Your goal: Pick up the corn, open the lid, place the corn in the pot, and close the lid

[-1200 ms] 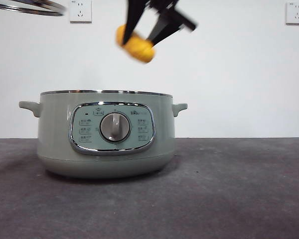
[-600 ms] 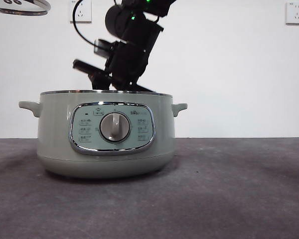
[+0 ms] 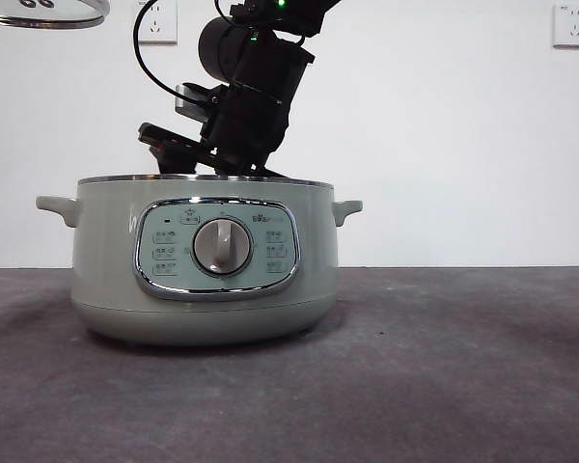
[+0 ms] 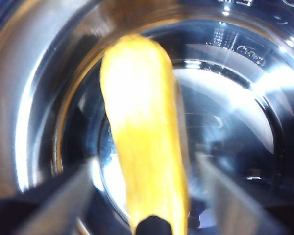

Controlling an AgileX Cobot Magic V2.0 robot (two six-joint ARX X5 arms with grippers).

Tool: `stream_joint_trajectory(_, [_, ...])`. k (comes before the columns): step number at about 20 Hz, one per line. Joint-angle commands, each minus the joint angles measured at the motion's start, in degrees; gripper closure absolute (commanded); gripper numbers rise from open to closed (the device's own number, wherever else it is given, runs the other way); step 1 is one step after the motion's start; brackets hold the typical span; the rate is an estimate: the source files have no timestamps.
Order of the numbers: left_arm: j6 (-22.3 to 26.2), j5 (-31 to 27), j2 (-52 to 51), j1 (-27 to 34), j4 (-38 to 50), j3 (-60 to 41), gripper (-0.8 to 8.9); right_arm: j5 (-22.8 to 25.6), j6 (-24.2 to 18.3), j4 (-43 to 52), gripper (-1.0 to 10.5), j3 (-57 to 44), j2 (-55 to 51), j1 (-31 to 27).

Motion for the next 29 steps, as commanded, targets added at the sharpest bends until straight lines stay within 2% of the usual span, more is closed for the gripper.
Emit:
stream_joint_trajectory(1, [0.07, 0.13, -0.24, 0.07, 1.9, 0.31, 8.22, 0.17, -0.57, -0.04, 4.4, 0.17, 0.76, 0.26])
stream_joint_trajectory(5, [0.0, 1.6, 2.03, 0.04, 2.1, 0.31, 8.22, 0.98, -0.66, -0.98, 4.8, 0.24, -4.83, 0.17])
stream_joint_trajectory(8, [-0.44, 1.68, 5.03, 0.02, 2.29, 0.31, 8.22, 7.65, -3.1, -5.64, 7.1, 0.24, -12.22, 0.15])
stream_joint_trajectory(10, [-0.57, 3.89, 7.43, -0.59, 2.56, 0.31, 8.22, 13.9, -4.68, -10.86, 9.4, 0.24, -17.07, 0.13])
stream_joint_trajectory(12, [-0.83, 5.73, 9.79, -1.77, 3.34, 0.31, 8.22, 17.53, -6.45, -15.65, 9.6, 0.22, -21.49, -0.33])
stream_joint_trajectory(17, [-1.62, 5.9, 15.06, -8.81, 7.67, 0.31, 8.22, 17.59, -8.15, -24.7, 9.6, 0.17, -29.29, -3.74])
stream_joint_trajectory(25, [-2.75, 5.84, 23.76, -18.86, 14.01, 0.31, 8.22, 17.57, -9.97, -24.9, 9.6, -1.73, -35.21, -6.69])
stream_joint_trajectory(29, [-2.75, 5.51, 27.3, -20.63, 14.58, 0.31, 8.22, 17.57, -10.97, -24.87, 9.6, -9.11, -39.85, -7.02])
